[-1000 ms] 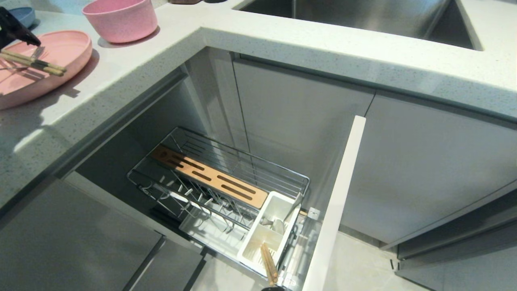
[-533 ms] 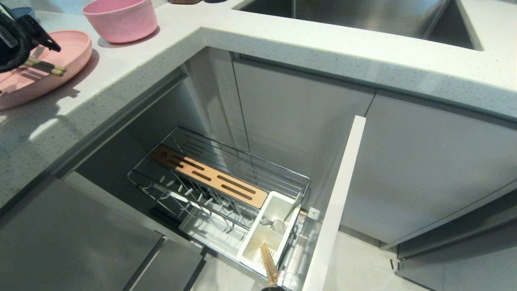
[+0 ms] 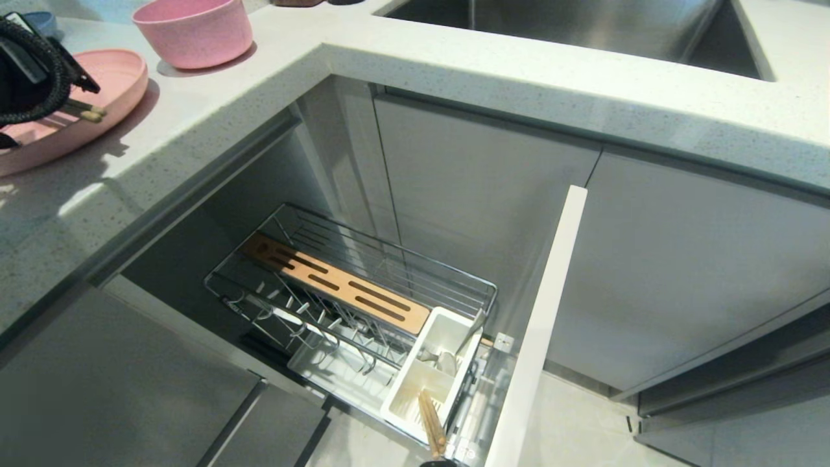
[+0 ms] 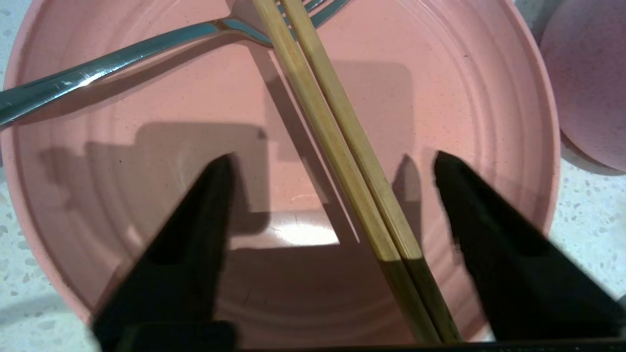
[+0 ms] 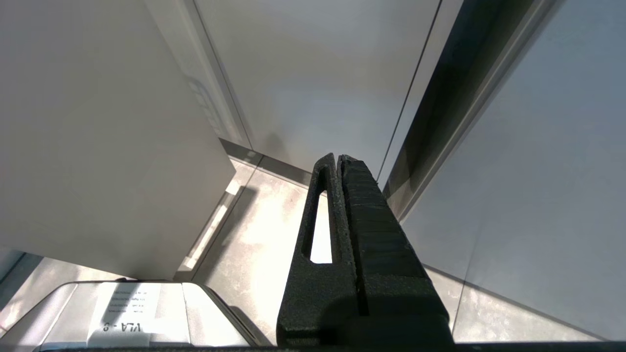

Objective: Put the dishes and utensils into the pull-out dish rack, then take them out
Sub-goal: Pick up the chopsticks and place it in the cupboard

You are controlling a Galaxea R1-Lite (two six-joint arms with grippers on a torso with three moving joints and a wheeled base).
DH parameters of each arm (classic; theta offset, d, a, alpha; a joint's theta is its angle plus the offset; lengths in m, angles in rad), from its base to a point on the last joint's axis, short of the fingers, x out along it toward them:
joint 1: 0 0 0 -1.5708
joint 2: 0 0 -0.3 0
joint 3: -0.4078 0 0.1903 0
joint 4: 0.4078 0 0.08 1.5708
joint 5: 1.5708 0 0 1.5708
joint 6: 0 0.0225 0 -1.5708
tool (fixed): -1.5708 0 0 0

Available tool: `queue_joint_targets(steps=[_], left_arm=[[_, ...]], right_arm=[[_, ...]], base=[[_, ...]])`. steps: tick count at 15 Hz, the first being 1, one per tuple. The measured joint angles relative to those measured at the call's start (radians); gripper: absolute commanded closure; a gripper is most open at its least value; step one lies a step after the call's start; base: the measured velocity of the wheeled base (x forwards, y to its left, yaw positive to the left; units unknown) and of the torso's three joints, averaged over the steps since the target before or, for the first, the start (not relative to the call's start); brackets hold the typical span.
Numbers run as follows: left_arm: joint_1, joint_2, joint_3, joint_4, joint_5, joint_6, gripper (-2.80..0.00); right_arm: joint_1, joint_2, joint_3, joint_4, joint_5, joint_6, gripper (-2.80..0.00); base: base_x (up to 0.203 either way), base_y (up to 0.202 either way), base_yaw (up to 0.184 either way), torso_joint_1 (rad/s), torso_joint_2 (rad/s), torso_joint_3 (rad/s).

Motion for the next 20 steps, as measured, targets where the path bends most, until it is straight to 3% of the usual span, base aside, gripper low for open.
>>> queue_joint_targets(steps=[14, 20], left_arm=[[0.0, -0.007, -0.002, -0.008, 0.02, 0.001, 0.0], [-0.001, -0.092, -0.009, -0.122, 0.022, 0.007, 0.0]], right_arm=[[0.0, 0.0, 0.0, 0.0, 0.0, 0.0, 0.0], [0.0, 0.0, 0.0, 0.0, 0.0, 0.0, 0.0]], base=[[0.0, 0.0, 0.0, 0.0, 0.0, 0.0], [0.0, 0.0, 0.0, 0.0, 0.0, 0.0]])
